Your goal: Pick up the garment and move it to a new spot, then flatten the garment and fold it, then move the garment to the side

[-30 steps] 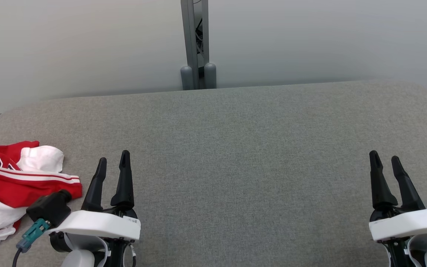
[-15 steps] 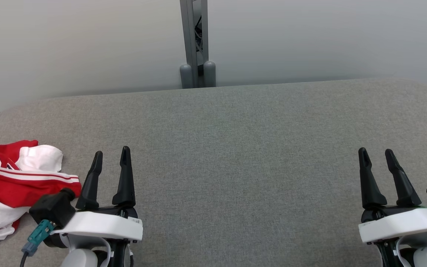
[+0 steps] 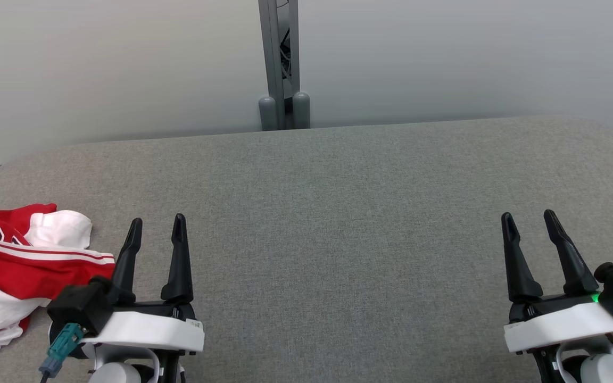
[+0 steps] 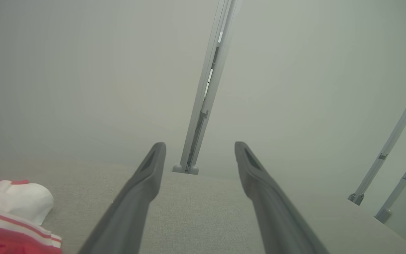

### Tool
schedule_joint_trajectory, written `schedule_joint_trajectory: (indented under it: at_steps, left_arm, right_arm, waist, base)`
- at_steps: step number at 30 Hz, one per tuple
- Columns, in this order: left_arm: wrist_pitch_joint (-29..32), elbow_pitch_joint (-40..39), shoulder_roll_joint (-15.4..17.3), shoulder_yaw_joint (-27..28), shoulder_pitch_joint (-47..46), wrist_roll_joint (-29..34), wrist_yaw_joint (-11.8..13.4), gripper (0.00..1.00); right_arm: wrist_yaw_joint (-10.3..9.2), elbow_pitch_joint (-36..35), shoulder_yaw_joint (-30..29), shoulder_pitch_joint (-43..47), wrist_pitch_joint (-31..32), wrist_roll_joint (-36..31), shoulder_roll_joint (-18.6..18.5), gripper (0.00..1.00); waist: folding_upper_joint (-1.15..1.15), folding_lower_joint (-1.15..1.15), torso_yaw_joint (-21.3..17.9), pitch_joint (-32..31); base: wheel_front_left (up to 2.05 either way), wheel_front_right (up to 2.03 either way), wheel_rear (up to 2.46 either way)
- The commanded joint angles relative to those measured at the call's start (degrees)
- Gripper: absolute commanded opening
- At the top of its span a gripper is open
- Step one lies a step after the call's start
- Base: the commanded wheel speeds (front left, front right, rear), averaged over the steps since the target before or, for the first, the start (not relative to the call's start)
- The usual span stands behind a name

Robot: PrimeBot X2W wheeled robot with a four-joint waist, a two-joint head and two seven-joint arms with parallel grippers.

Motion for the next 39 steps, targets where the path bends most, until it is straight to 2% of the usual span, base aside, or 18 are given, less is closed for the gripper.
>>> schedule_joint_trajectory:
  at_steps: [1,27,39]
  left_arm:
    - [-0.5,-0.4,0.3,0.3,0.2,1.4,0.2,1.0]
    - [-2.7,-1.6,0.4,1.2,1.8,13.7,2.6,1.0]
    - [-3.4,-0.8,0.4,1.0,2.6,17.4,2.9,1.0]
  right_arm:
    - [0.1,-0.6,0.2,-0.6,-0.8,-1.3,-0.5,1.0]
    - [0.11,-1.9,3.1,-0.6,-4.5,-13.7,-0.7,1.0]
    - [0.11,-1.1,3.1,0.1,-5.6,-16.3,-0.7,1.0]
  waist:
    - [0.0,0.0,0.0,0.0]
    - [0.0,0.0,-0.2,0.0]
    - [0.0,0.0,-0.2,-0.4]
  base:
    - [0.0,0.0,0.0]
    - [0.0,0.0,0.0]
    - [0.0,0.0,0.0]
